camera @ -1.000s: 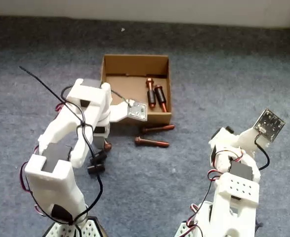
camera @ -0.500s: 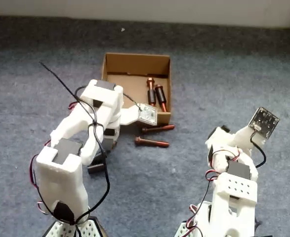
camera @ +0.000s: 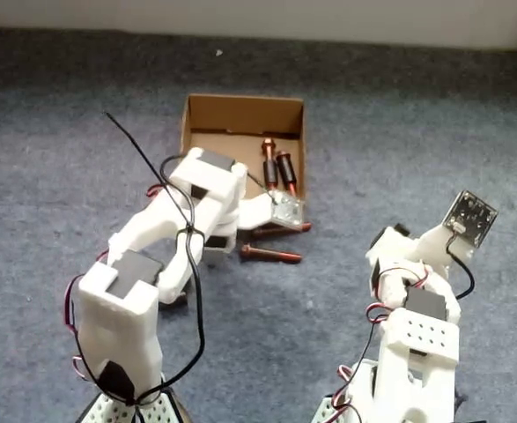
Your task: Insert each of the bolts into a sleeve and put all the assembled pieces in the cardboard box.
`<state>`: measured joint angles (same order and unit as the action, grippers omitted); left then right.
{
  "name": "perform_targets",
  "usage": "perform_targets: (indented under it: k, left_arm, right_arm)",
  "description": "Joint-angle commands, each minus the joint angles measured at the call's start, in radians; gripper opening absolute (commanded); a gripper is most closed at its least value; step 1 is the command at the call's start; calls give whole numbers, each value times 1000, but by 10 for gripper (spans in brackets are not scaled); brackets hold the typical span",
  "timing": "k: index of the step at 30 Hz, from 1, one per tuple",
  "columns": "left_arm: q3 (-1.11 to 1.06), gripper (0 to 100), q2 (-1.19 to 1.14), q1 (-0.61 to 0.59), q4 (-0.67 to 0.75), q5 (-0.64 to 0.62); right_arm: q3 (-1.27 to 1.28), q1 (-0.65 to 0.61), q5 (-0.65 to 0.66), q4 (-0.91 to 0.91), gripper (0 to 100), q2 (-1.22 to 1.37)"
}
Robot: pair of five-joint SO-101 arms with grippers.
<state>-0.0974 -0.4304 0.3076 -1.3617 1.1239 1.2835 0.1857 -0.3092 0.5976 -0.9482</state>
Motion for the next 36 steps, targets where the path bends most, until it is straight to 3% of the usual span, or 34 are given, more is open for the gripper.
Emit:
perform_targets:
  k: [1,7,11,14,18,25,36]
  left_arm:
    - [70,124,21,38,-14,-207]
    - [119,136,21,50,-15,-557]
    - [124,141,22,59,-21,-641]
    - [124,142,22,61,-21,-634]
    - [124,175,24,61,-66,-534]
    - [113,182,137,58,-72,-514]
    - [-111,178,245,-2,-48,-216]
  right_arm:
    - [-10,-10,12,-22,4,-31]
    - [-10,-10,12,-22,4,-31]
    - [-8,-10,12,-22,4,-31]
    - [-8,-10,12,-22,4,-31]
    - [-8,-10,12,-22,4,-31]
    - [-8,-10,12,-22,4,-31]
    - [-8,-10,12,-22,4,-31]
